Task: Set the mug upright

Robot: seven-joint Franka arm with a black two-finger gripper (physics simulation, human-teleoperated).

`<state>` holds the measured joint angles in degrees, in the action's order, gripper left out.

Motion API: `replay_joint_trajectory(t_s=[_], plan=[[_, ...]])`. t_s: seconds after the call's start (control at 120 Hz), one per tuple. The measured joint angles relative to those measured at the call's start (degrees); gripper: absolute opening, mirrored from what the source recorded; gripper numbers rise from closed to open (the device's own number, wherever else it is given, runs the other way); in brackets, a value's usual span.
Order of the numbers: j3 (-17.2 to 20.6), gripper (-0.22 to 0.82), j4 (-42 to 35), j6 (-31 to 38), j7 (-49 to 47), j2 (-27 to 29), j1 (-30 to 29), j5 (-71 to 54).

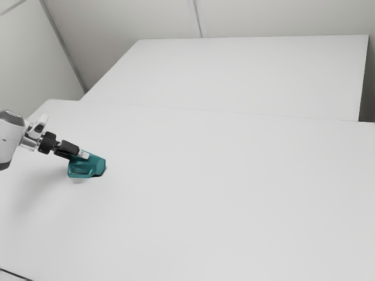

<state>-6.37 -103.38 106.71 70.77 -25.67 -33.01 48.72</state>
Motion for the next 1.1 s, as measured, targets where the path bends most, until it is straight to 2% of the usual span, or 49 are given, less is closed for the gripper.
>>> replay_joint_trajectory(t_s=[0.267, 0.475, 0.692, 0.925, 1.1], plan=[[0.5, 0.07, -0.1, 0.0, 0.5, 1.2, 0.4, 0.0], [1.5, -0.11, -2.5, 0.7, 0.9, 4.6, 1.7, -0.7], [1.5, -0.14, -4.3, 1.6, 0.9, 8.4, 6.7, -5.7], [1.5, -0.17, -6.3, 3.3, -2.7, 16.9, 17.8, -20.1], [1.6, -0.17, -11.3, 4.3, -8.1, 23.1, 22.4, -30.0]])
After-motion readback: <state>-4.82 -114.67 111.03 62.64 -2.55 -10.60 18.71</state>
